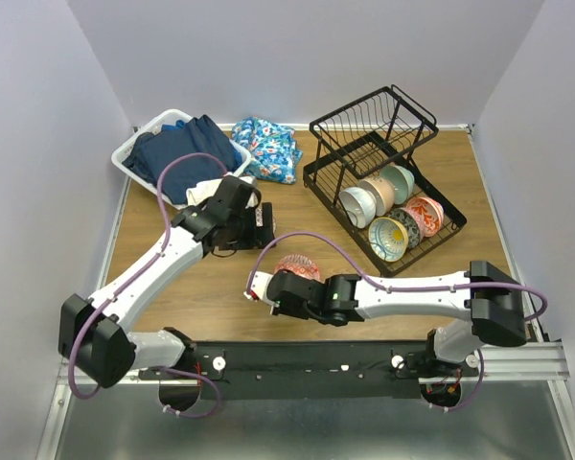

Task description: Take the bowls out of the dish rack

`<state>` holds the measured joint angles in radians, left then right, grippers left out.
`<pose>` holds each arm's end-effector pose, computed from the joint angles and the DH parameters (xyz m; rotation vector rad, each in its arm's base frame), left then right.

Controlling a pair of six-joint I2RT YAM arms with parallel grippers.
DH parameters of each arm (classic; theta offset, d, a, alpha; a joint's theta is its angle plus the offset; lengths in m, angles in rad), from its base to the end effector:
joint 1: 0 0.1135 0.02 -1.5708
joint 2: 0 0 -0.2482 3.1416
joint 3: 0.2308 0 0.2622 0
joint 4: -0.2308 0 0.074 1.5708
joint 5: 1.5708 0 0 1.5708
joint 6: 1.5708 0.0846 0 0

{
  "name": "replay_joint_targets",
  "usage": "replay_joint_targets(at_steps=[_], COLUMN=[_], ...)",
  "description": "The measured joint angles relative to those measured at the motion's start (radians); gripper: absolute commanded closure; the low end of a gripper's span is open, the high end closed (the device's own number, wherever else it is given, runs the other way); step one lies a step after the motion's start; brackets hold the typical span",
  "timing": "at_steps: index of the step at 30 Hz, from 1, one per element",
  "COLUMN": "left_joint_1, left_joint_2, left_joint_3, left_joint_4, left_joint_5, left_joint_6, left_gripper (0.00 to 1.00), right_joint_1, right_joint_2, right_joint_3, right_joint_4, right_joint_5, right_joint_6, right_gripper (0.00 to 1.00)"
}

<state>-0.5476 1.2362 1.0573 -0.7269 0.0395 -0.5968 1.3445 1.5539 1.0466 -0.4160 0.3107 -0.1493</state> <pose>0.2528 -0.1581 0.2368 -0.0454 2.5539 -0.5200 0.1063 0.3463 0.1668 -1.5604 1.8738 0.1445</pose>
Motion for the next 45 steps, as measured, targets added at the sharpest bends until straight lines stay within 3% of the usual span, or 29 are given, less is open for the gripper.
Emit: replay_joint_targets(at_steps=[15,21,29,34,35,39,42,45], left_joint_1=[-0.197,-0.242,-0.267,-0.282,-0.282,-0.284,-0.284,-0.271], left_joint_2=[0.244,0.305,0.352,0.354,0.354,0.352,0.343,0.327], left_joint_3=[0.137,0.18,0.181,0.192,0.192,0.195,0.198,0.207], left_joint_4=[-0.187,-0.208,-0.23,-0.258,-0.259,-0.262,-0.257,-0.249], left_joint_5=[-0.032,-0.058,-0.091,-0.1,-0.101,-0.112,-0.151,-0.19], left_joint_6=[0.062,0.076,0.084,0.122,0.123,0.122,0.118,0.118], left_gripper=[0.25,0.48,1.0,1.0,1.0,1.0,1.0,1.0], right_joint_1=[0.027,0.031,0.033,0.036,0.037,0.037,0.04,0.044], right_joint_2=[0.026,0.044,0.058,0.063,0.063,0.062,0.056,0.045], right_joint_3=[0.055,0.064,0.065,0.065,0.065,0.065,0.065,0.065], right_joint_4=[-0.048,-0.05,-0.058,-0.072,-0.072,-0.068,-0.065,-0.064], right_joint_5=[0.022,0.022,0.022,0.022,0.022,0.024,0.029,0.039], right_joint_6=[-0.062,-0.065,-0.071,-0.08,-0.08,-0.076,-0.067,-0.045], right_gripper=[0.99,0.99,0.99,0.98,0.95,0.49,0.3,0.2])
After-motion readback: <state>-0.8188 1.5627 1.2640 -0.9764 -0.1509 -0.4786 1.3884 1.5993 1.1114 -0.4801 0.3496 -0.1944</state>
